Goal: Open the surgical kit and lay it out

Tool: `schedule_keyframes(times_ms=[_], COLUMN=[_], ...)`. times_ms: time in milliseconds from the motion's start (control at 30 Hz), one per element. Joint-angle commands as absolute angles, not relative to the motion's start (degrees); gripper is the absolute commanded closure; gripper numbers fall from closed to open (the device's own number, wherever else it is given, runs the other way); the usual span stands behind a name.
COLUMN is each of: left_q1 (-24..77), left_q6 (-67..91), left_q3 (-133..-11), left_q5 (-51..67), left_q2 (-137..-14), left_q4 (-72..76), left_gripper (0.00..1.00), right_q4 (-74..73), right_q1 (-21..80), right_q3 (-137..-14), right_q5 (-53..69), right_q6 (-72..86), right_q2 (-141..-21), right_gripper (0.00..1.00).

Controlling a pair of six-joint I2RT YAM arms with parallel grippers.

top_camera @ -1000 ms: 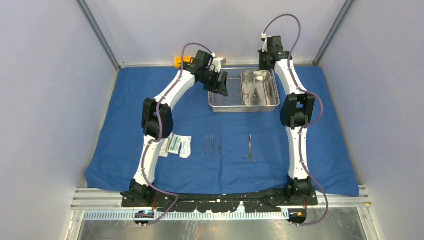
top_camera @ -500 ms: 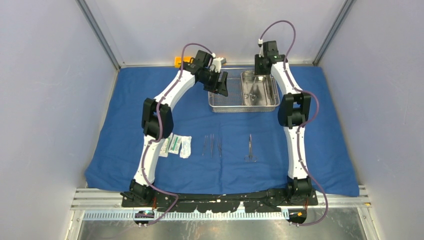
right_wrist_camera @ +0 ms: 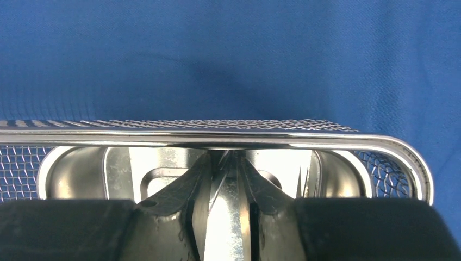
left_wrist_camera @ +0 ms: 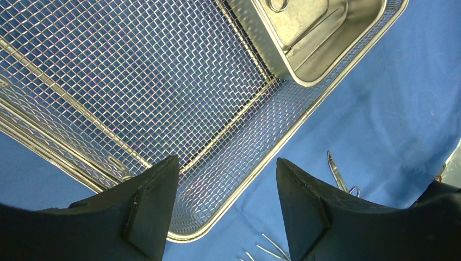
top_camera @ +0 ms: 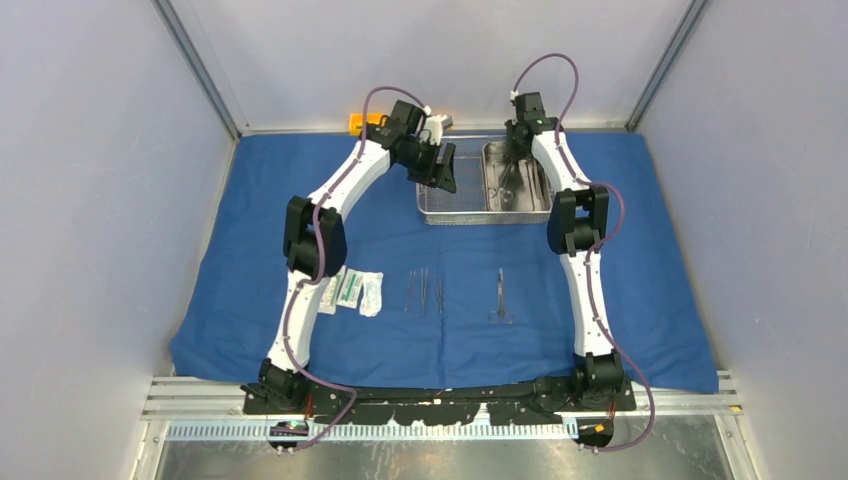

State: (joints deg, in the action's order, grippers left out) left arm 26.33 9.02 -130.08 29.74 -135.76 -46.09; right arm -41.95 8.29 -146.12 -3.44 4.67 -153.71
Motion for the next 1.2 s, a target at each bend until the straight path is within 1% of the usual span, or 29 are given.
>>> schedule_keyframes(times_ms=[0,100,333,500,533,867,1167], left_q1=[26.0,25.9,25.9,25.9,25.9,25.8,25.8], left_q6=[9.3,9.2,9.2,9.1,9.1,8.8,11.9], left_q3=[-131.4,-131.4,-131.4,-131.4,-131.4,-133.4,-136.4], left_q5=[31.2,31.1,31.3,31.4,31.4,31.1,33.0], left_q2=[-133.7,-133.5,-133.6,-133.7,-133.7,-135.0,-137.2], left_q4=[-45.0,-45.0,-44.9,-44.8,-44.8,-45.1,-43.9], left_gripper=[0.33,0.33,0.33,0.33,0.33,0.33,0.33], right_q4=[-44.2,-44.5,-45.3,-45.1,-45.0,-42.6,-41.9], right_q1=[8.7,8.8,8.7,8.7,8.6,8.7,8.6], right_q3=[-148.7,-148.6,-148.8,-149.1,-149.2,-148.7,-146.7], right_q5=[-6.1,-7.4,-9.0,-8.6,-8.3,-6.7,-5.8], right_q6=[4.3,3.1,1.9,2.0,2.1,2.7,2.5], right_q2=[-154.9,-155.0,-155.1,-155.0,-154.8,-149.1,-146.1], right_gripper=[0.74,0.79,0.86,0.99,1.00,1.00,1.00])
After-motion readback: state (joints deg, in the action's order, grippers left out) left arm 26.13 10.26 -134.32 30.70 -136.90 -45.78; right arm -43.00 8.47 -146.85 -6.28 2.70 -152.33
